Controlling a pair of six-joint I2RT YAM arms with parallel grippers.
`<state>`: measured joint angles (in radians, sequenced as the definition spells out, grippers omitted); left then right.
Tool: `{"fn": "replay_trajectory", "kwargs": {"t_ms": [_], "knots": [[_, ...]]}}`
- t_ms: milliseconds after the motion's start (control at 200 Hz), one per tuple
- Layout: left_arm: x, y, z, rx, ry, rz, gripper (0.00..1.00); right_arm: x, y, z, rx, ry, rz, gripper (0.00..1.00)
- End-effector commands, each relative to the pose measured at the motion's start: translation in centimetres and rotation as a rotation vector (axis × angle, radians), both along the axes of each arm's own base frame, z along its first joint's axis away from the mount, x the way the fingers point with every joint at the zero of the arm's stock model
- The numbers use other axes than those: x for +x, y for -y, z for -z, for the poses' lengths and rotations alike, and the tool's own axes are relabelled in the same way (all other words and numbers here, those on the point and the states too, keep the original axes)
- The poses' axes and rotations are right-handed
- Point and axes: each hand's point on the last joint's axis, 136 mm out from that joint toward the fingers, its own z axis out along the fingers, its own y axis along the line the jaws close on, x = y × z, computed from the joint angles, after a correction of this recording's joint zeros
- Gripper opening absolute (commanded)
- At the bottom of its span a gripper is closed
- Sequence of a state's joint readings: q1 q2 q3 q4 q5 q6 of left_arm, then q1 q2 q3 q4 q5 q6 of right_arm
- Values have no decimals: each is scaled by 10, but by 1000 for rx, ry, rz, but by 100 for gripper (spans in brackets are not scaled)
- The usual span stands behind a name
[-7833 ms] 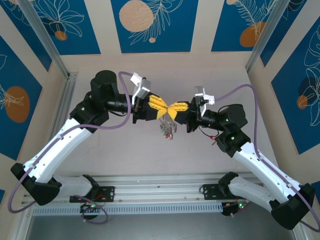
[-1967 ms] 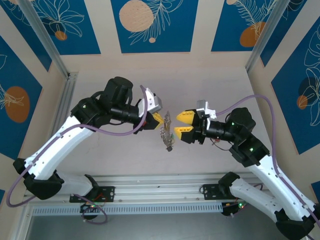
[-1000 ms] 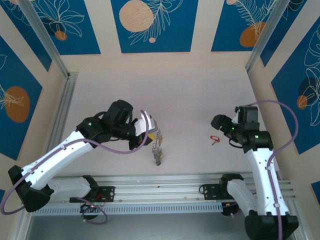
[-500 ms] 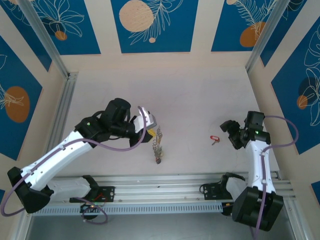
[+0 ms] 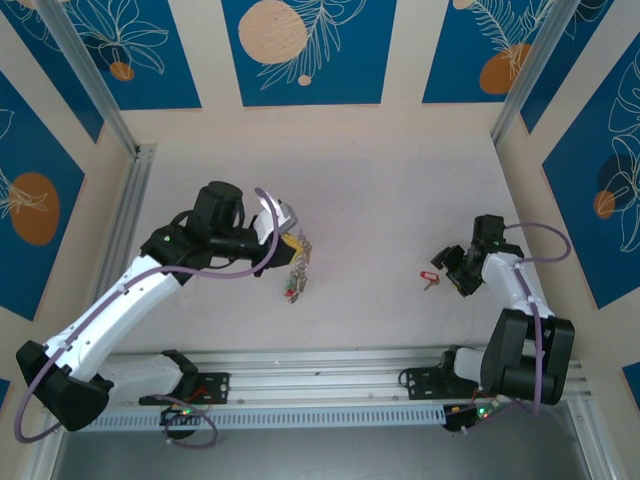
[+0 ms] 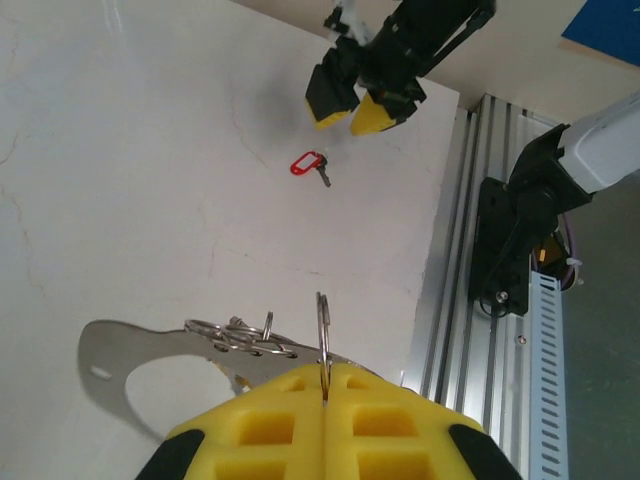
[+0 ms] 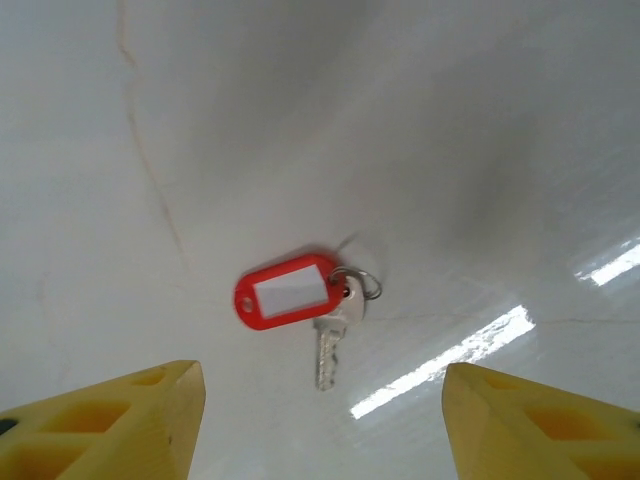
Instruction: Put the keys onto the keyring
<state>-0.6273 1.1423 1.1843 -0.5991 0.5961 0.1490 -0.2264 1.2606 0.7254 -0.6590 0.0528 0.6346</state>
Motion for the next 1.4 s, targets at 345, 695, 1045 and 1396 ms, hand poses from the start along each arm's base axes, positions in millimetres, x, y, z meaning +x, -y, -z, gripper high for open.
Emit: {"fn": "replay_trajectory", "kwargs": {"t_ms": [345, 695, 1045, 1396], "knots": [[6, 1, -20, -110, 0, 15, 0, 31, -18, 13, -45, -63, -130, 60], [5, 1, -24, -139, -9, 28, 0, 20, 2, 0, -111, -46, -135, 68], [2, 0, -30, -159, 7, 34, 0, 27, 0, 19, 11, -66, -146, 75], [-3, -2, -41, -209, 24, 50, 0, 15, -36, 33, 74, -141, -245, 72]]}}
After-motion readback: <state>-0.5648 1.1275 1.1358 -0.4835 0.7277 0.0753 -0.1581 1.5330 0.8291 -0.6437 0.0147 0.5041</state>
